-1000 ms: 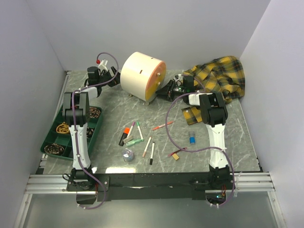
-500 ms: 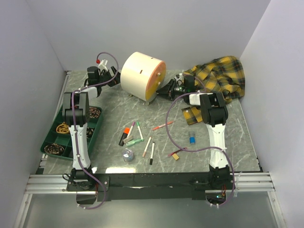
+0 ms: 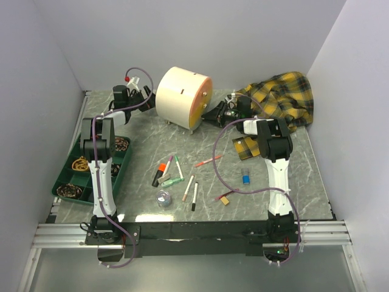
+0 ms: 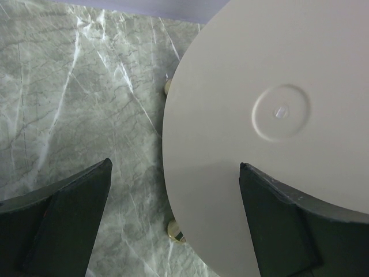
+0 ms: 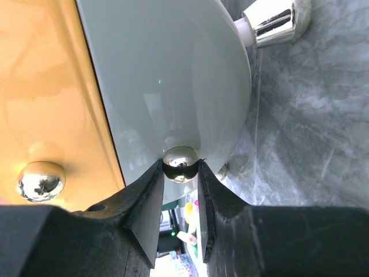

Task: Sort the stationery into containers
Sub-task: Open the drawer in the storage box.

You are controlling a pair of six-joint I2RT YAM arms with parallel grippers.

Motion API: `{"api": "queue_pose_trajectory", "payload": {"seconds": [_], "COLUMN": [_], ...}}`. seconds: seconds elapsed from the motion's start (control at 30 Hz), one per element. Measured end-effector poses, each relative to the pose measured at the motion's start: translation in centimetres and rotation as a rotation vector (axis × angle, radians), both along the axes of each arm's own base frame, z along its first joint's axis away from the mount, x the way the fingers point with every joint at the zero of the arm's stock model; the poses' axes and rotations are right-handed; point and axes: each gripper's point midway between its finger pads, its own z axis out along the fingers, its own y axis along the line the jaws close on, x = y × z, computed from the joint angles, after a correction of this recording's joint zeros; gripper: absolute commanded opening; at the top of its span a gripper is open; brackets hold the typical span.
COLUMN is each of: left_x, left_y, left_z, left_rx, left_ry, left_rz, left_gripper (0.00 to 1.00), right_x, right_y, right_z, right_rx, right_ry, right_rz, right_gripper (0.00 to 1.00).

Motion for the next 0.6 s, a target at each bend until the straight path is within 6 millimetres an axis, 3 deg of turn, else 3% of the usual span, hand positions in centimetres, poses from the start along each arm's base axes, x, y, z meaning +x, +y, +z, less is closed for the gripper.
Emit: {"api": "queue_pose_trajectory", "payload": {"seconds": [0.3, 0.6], "left_x": [-0.4, 0.0], "left_y": [-0.2, 0.5], "left_z": [0.1, -0.7], "left_rx": [0.036, 0.098], "left_ry": [0.002, 0.006], "left_rz": [-0.01, 0.014], "left_gripper": [0.99, 0.99], "right_x": [-1.0, -2.8], "right_y": [-1.5, -5.4], "right_z": [-0.3, -0.5], "right_rx": [0.002, 0.009], "right_ry": [-0.013, 0.01], "right_rz": [-0.026, -0.073], "right_gripper": [0.16, 0.17]}}
